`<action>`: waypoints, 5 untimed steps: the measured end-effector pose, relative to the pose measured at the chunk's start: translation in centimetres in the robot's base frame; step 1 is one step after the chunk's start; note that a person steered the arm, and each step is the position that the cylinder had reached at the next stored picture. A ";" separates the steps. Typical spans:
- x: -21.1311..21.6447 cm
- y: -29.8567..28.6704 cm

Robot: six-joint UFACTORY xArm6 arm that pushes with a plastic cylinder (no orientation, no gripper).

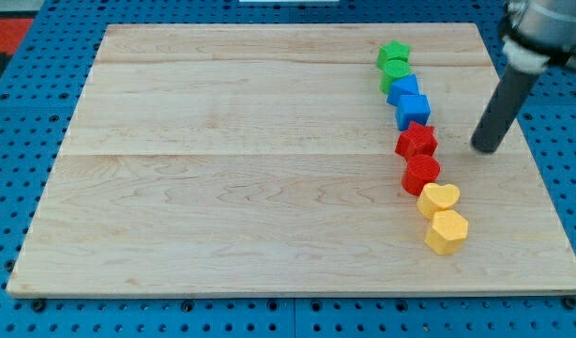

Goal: Push red circle to the bottom left of the red star

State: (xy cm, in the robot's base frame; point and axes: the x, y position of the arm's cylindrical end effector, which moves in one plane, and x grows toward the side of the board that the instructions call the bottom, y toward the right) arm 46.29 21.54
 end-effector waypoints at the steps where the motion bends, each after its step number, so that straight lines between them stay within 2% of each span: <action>1: 2.5 -1.8; 4: 1.8 -11.3; 5: 7.0 -12.2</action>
